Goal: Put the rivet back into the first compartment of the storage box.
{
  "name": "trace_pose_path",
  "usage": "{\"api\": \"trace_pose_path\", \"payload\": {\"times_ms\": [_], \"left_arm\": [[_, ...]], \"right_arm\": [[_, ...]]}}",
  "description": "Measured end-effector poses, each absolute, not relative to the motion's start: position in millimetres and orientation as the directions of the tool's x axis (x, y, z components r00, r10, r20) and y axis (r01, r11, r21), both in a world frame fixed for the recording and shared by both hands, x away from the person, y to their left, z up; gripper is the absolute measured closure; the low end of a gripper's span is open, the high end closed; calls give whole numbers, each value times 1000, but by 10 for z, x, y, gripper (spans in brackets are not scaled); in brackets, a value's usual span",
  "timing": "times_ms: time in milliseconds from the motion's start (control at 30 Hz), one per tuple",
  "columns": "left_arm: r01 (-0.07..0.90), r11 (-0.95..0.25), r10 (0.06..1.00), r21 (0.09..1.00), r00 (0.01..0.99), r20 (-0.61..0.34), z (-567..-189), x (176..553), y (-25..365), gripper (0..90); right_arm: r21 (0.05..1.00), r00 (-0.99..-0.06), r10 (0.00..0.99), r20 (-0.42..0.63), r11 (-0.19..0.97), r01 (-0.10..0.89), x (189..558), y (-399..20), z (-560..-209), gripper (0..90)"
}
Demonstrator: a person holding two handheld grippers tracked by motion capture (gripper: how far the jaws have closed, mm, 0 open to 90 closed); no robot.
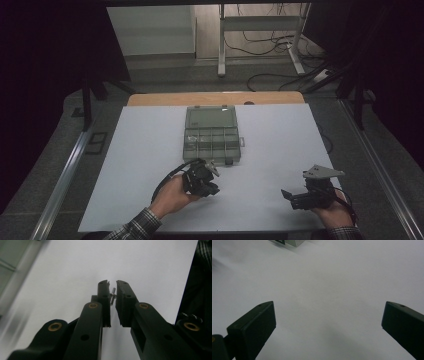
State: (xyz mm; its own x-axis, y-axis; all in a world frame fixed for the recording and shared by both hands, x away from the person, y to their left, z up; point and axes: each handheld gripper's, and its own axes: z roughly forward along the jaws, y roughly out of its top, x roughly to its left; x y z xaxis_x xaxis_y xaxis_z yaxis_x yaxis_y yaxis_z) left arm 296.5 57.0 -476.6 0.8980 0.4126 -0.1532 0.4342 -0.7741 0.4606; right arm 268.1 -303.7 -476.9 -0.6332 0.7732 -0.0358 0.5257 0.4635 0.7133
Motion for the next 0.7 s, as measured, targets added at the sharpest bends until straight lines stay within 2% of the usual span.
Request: {"api": "trace_pose_path", "payload": {"times_ms": [700], "left_arm": [[503,-700,503,506,851,-150,-4484,3364,885,826]], "right_arm": [[724,-630,775,-39,457,517,2672,-3028,-4755,0]]}}
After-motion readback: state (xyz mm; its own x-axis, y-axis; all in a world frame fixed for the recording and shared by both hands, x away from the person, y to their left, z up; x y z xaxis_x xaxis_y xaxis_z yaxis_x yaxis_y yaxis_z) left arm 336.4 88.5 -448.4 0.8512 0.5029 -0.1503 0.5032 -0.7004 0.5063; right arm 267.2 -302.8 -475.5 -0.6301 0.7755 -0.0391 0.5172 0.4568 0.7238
